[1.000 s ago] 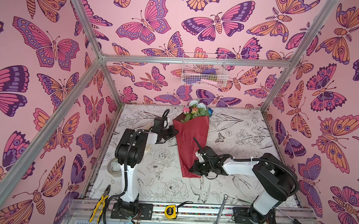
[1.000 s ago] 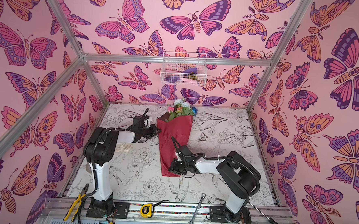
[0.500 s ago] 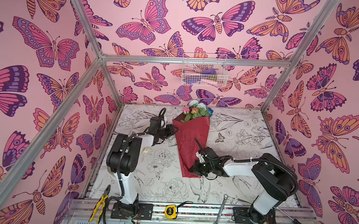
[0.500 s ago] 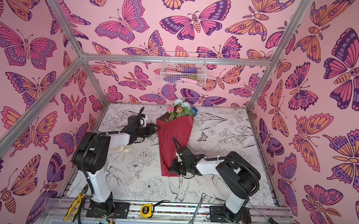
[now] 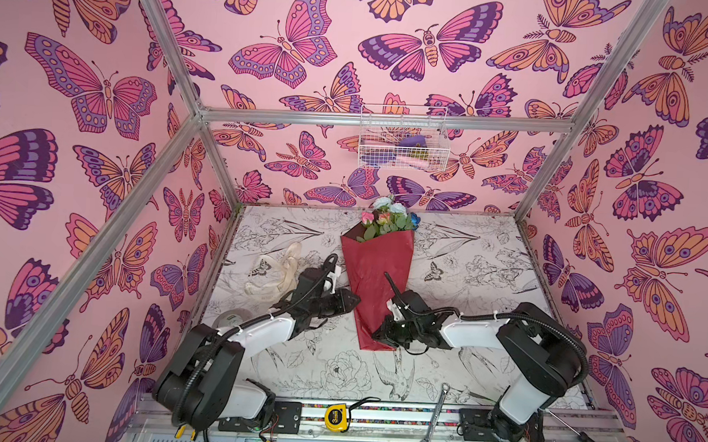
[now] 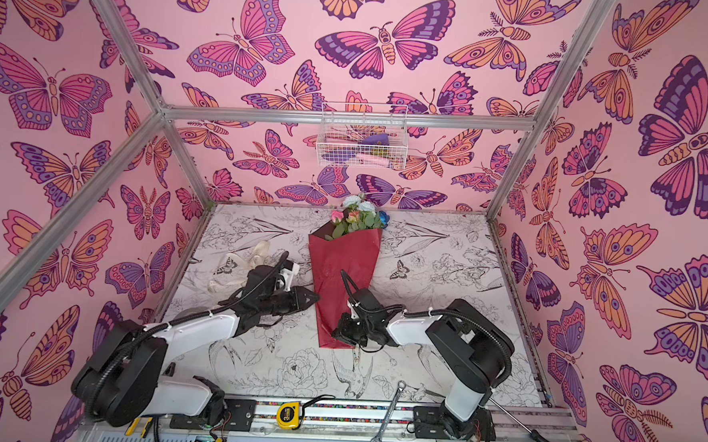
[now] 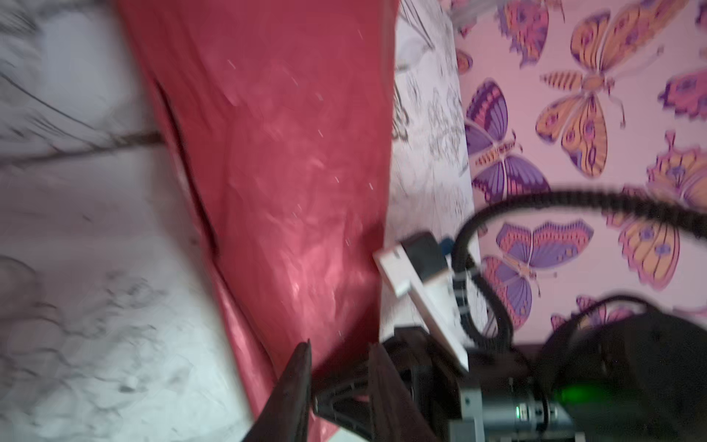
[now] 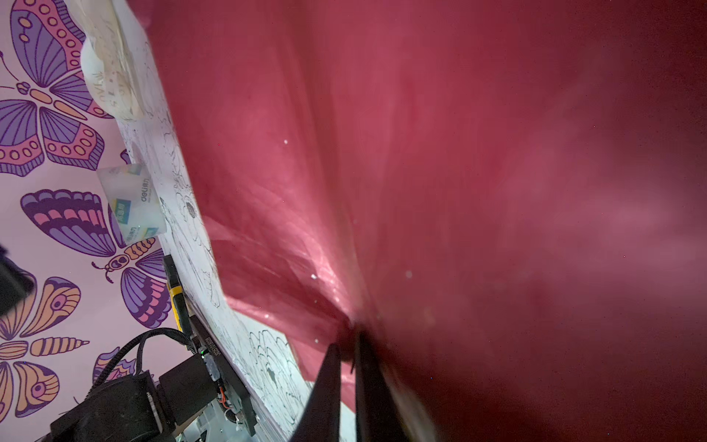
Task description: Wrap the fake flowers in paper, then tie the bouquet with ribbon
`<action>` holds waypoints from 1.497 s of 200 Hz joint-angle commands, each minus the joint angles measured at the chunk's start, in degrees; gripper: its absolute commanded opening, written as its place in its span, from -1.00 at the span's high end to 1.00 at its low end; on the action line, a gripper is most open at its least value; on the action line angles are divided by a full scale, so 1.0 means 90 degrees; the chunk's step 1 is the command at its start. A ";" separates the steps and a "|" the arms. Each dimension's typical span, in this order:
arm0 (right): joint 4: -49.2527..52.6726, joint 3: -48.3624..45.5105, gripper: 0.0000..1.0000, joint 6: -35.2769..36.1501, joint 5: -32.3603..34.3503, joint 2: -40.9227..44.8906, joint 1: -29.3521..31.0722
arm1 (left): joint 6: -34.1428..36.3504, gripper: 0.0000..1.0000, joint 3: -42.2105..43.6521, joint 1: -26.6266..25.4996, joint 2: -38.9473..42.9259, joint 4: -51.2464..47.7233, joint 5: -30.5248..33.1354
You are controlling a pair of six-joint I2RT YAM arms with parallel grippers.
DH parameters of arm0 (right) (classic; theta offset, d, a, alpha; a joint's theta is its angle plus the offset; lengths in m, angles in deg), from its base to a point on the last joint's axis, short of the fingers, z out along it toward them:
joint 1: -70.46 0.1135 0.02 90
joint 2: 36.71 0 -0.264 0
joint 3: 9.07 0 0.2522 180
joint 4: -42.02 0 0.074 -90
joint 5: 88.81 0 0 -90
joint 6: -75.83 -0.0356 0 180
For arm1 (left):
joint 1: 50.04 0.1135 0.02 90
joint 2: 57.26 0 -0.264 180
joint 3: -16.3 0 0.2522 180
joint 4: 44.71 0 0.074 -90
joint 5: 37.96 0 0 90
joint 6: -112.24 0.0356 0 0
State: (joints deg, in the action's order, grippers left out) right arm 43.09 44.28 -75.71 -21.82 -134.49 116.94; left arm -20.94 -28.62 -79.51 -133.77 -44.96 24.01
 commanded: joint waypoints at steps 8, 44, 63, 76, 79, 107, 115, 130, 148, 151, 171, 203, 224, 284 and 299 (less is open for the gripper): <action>0.0071 -0.0135 0.73 -0.0086 0.0249 0.0229 -0.0048 | -0.0024 0.54 0.0327 -0.0634 0.0244 -0.0176 0.0392; 0.0063 -0.0154 0.73 -0.0094 0.0290 0.0279 -0.0050 | -0.0046 0.65 0.0252 -0.0883 -0.0227 -0.0089 0.0343; 0.0036 -0.0171 0.73 -0.0106 0.0311 0.0285 -0.0038 | -0.0082 0.68 0.0210 -0.0954 -0.0500 0.0000 0.0269; -0.0003 -0.0206 0.73 -0.0135 0.0332 0.0286 -0.0043 | -0.0141 0.71 0.0228 -0.0969 -0.0657 0.0040 0.0250; -0.0014 -0.0209 0.73 -0.0142 0.0330 0.0286 -0.0043 | -0.0151 0.71 0.0243 -0.0964 -0.0697 0.0049 0.0246; -0.0120 -0.0229 0.73 -0.0206 0.0323 0.0252 -0.0038 | -0.0212 0.74 0.0242 -0.0979 -0.1037 0.0204 0.0210; -0.0149 -0.0231 0.73 -0.0227 0.0310 0.0250 -0.0038 | -0.0230 0.75 0.0213 -0.0973 -0.1117 0.0239 0.0209; -0.0183 -0.0244 0.73 -0.0258 0.0293 0.0229 -0.0036 | -0.0265 0.76 0.0183 -0.0979 -0.1190 0.0250 0.0247; -0.0187 -0.0237 0.73 -0.0262 0.0276 0.0229 -0.0032 | -0.0334 0.81 0.0214 -0.0973 -0.1209 0.0247 0.0330; -0.0177 -0.0236 0.73 -0.0267 0.0268 0.0226 -0.0033 | -0.0346 0.81 0.0224 -0.0978 -0.1201 0.0252 0.0324; -0.0118 -0.0220 0.73 -0.0259 0.0281 0.0238 -0.0035 | -0.0378 0.80 0.0220 -0.0984 -0.1096 0.0261 0.0245; -0.0123 -0.0197 0.73 -0.0262 0.0279 0.0222 -0.0032 | -0.0461 0.76 0.0171 -0.1010 -0.0688 0.0260 0.0383; -0.0148 -0.0197 0.73 -0.0272 0.0271 0.0220 -0.0029 | -0.0486 0.74 0.0108 -0.1023 -0.0605 0.0263 0.0504; -0.0176 -0.0224 0.74 -0.0297 0.0279 0.0244 -0.0028 | -0.0514 0.78 -0.0087 -0.1119 -0.1451 0.0311 0.0153; -0.0200 -0.0222 0.74 -0.0301 0.0297 0.0244 -0.0027 | -0.0525 0.82 0.0035 -0.1120 -0.1511 0.0299 0.0113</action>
State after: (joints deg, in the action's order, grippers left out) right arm 42.00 42.64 -77.35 -20.31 -132.89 116.96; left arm -25.31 -29.12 -89.19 -146.12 -42.25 26.90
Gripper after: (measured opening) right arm 0.132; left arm 0.103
